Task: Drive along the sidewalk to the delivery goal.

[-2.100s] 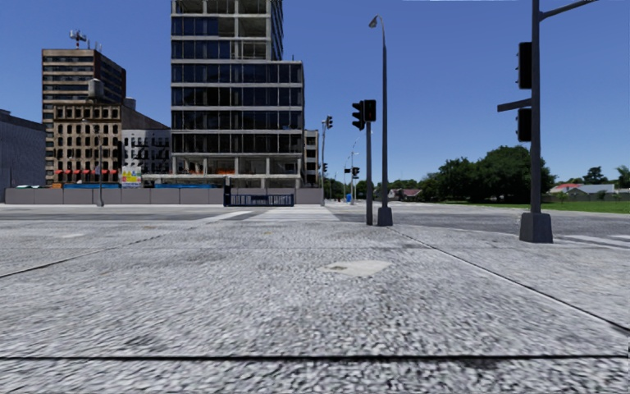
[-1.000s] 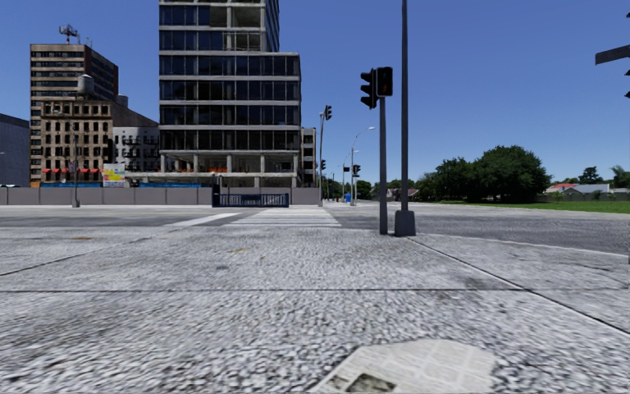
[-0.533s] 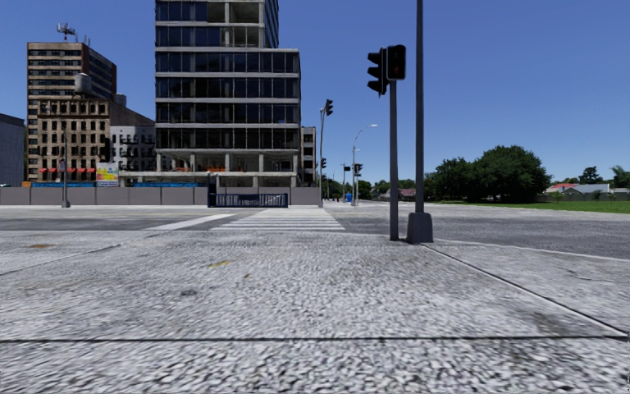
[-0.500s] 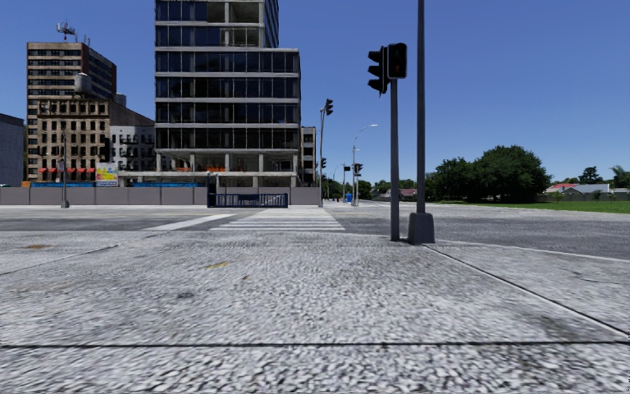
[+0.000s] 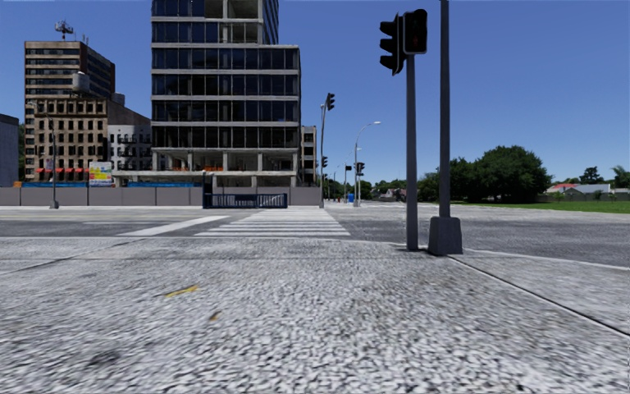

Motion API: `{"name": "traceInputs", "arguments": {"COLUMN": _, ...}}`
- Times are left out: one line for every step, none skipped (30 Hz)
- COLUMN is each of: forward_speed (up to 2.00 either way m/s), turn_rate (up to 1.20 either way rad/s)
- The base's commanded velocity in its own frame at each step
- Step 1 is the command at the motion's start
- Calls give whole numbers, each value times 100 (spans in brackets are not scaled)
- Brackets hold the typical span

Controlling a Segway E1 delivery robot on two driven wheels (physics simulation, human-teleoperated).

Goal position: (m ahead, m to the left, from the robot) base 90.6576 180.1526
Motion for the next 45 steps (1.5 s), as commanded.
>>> {"name": "traceInputs", "arguments": {"forward_speed": 197, "turn_rate": 0}}
{"name": "traceInputs", "arguments": {"forward_speed": 197, "turn_rate": 0}}
{"name": "traceInputs", "arguments": {"forward_speed": 197, "turn_rate": 0}}
{"name": "traceInputs", "arguments": {"forward_speed": 197, "turn_rate": 0}}
{"name": "traceInputs", "arguments": {"forward_speed": 197, "turn_rate": 0}}
{"name": "traceInputs", "arguments": {"forward_speed": 197, "turn_rate": 0}}
{"name": "traceInputs", "arguments": {"forward_speed": 197, "turn_rate": 0}}
{"name": "traceInputs", "arguments": {"forward_speed": 198, "turn_rate": 0}}
{"name": "traceInputs", "arguments": {"forward_speed": 198, "turn_rate": 0}}
{"name": "traceInputs", "arguments": {"forward_speed": 198, "turn_rate": 0}}
{"name": "traceInputs", "arguments": {"forward_speed": 199, "turn_rate": 0}}
{"name": "traceInputs", "arguments": {"forward_speed": 199, "turn_rate": 0}}
{"name": "traceInputs", "arguments": {"forward_speed": 199, "turn_rate": 0}}
{"name": "traceInputs", "arguments": {"forward_speed": 199, "turn_rate": 0}}
{"name": "traceInputs", "arguments": {"forward_speed": 199, "turn_rate": 0}}
{"name": "traceInputs", "arguments": {"forward_speed": 199, "turn_rate": 0}}
{"name": "traceInputs", "arguments": {"forward_speed": 199, "turn_rate": 0}}
{"name": "traceInputs", "arguments": {"forward_speed": 199, "turn_rate": 0}}
{"name": "traceInputs", "arguments": {"forward_speed": 199, "turn_rate": 0}}
{"name": "traceInputs", "arguments": {"forward_speed": 199, "turn_rate": 0}}
{"name": "traceInputs", "arguments": {"forward_speed": 199, "turn_rate": 0}}
{"name": "traceInputs", "arguments": {"forward_speed": 199, "turn_rate": 0}}
{"name": "traceInputs", "arguments": {"forward_speed": 199, "turn_rate": 0}}
{"name": "traceInputs", "arguments": {"forward_speed": 199, "turn_rate": 0}}
{"name": "traceInputs", "arguments": {"forward_speed": 199, "turn_rate": 0}}
{"name": "traceInputs", "arguments": {"forward_speed": 199, "turn_rate": 0}}
{"name": "traceInputs", "arguments": {"forward_speed": 199, "turn_rate": 0}}
{"name": "traceInputs", "arguments": {"forward_speed": 199, "turn_rate": 0}}
{"name": "traceInputs", "arguments": {"forward_speed": 199, "turn_rate": 0}}
{"name": "traceInputs", "arguments": {"forward_speed": 199, "turn_rate": 0}}
{"name": "traceInputs", "arguments": {"forward_speed": 199, "turn_rate": 0}}
{"name": "traceInputs", "arguments": {"forward_speed": 199, "turn_rate": 0}}
{"name": "traceInputs", "arguments": {"forward_speed": 199, "turn_rate": 0}}
{"name": "traceInputs", "arguments": {"forward_speed": 199, "turn_rate": 0}}
{"name": "traceInputs", "arguments": {"forward_speed": 199, "turn_rate": 0}}
{"name": "traceInputs", "arguments": {"forward_speed": 199, "turn_rate": 0}}
{"name": "traceInputs", "arguments": {"forward_speed": 199, "turn_rate": 0}}
{"name": "traceInputs", "arguments": {"forward_speed": 199, "turn_rate": 0}}
{"name": "traceInputs", "arguments": {"forward_speed": 199, "turn_rate": 0}}
{"name": "traceInputs", "arguments": {"forward_speed": 199, "turn_rate": 0}}
{"name": "traceInputs", "arguments": {"forward_speed": 199, "turn_rate": 3}}
{"name": "traceInputs", "arguments": {"forward_speed": 199, "turn_rate": 10}}
{"name": "traceInputs", "arguments": {"forward_speed": 199, "turn_rate": 10}}
{"name": "traceInputs", "arguments": {"forward_speed": 199, "turn_rate": 14}}
{"name": "traceInputs", "arguments": {"forward_speed": 199, "turn_rate": 20}}
